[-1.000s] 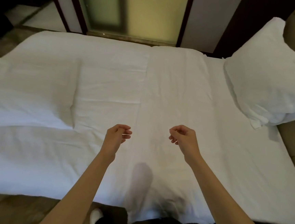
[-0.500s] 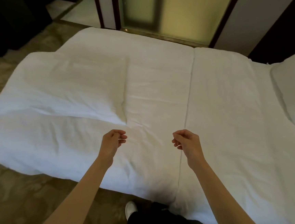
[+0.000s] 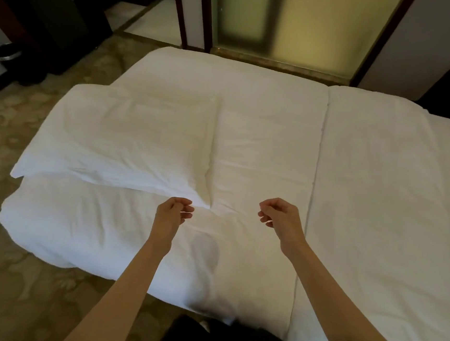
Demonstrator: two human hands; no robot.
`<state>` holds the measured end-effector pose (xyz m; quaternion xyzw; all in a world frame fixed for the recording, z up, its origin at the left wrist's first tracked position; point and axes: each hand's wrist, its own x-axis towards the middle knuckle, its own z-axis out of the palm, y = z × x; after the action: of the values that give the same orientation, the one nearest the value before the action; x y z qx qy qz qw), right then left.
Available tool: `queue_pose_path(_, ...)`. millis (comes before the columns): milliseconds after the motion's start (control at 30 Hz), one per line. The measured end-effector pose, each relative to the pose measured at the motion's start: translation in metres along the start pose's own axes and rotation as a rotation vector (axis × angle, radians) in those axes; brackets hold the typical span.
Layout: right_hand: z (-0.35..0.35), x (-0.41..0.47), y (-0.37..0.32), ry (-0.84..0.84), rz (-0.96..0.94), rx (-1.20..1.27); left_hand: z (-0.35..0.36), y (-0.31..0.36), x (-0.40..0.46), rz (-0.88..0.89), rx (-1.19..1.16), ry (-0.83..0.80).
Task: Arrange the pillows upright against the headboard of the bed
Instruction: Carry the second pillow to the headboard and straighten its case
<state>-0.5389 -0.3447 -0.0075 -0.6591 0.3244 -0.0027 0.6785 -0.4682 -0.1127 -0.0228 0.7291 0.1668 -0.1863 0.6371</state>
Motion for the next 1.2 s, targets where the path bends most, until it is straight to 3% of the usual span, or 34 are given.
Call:
queue_pose_path(433, 0.092, 0.057, -0.019, -0.044, 0.038, -0.004, -0.065, 0.014, 0.081, -0.078, -0.004, 0.054)
queue_pose_path(733, 0.260, 0.103, -0.043, 0.053, 0.035, 0.021, -0.197, 0.033, 0.223, -0.080, 0.074, 0.028)
queue_pose_path(967, 0.384, 0.132, -0.055, 0.096, 0.057, -0.108, -0.293, 0.045, 0.305, -0.102, 0.225, 0.061)
queue_pose_path(1100, 0.437, 0.154, -0.047, 0.093, 0.241, -0.056, -0.331, 0.064, 0.350, -0.035, 0.443, 0.051)
queue_pose_path(1200, 0.458, 0.170, -0.032, 0.140, 0.472, 0.139, -0.343, 0.085, 0.386, 0.090, 0.611, 0.000)
